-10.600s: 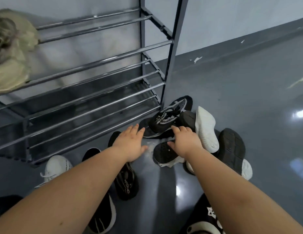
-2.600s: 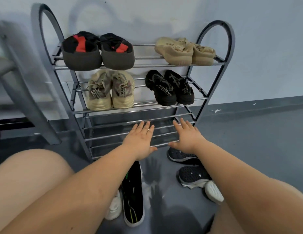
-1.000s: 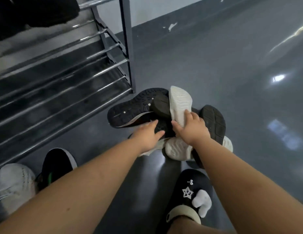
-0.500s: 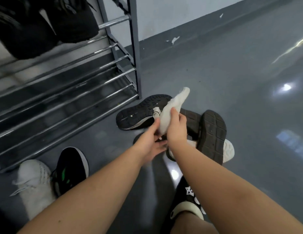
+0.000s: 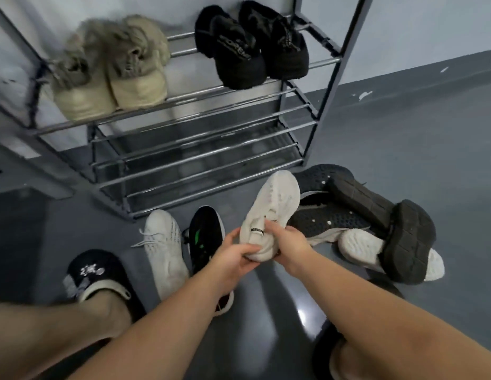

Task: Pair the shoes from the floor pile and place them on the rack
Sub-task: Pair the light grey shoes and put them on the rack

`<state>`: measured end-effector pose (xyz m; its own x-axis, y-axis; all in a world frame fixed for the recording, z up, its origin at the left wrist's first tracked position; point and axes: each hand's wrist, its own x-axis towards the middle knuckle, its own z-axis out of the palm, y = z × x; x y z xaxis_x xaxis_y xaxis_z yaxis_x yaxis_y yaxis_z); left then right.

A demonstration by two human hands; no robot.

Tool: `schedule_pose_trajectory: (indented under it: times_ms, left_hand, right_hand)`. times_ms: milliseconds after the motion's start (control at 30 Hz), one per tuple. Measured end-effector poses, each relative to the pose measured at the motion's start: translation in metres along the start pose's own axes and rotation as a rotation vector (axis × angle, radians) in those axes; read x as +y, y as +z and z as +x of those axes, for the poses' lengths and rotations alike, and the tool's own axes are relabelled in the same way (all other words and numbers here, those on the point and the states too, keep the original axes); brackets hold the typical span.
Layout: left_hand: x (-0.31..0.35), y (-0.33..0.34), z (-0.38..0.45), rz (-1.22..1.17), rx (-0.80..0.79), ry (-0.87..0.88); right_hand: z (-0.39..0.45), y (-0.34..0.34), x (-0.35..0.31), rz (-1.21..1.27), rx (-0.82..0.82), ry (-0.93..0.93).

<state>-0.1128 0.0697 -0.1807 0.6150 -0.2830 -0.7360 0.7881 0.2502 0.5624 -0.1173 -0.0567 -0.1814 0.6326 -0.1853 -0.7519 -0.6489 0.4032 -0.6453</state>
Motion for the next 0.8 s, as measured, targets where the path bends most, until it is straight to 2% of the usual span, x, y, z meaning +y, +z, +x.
schedule_pose_trajectory:
  times_ms: [133,267,567,800]
  left_hand:
    - [-0.001,-0.04,-0.018,0.068,0.002,-0.096]
    - [-0.001,-0.076,-0.019,0.136,0.065,-0.069]
    - [-0.002,-0.112,-0.011,0.114,0.172,-0.023]
    - [-0.011,-0.135,0.001,0.118,0.235,-0.046]
  right_hand:
    - [-0.011,0.02,0.016,-0.053,-0.201,0.103]
    - [-0.018,0.042,0.027,-0.162,-0.286,0.162]
    - [0.0,0.072,0.034,-0.397,-0.306,0.196]
    - [0.024,0.089,0.049,-0.469,-0.309,0.201]
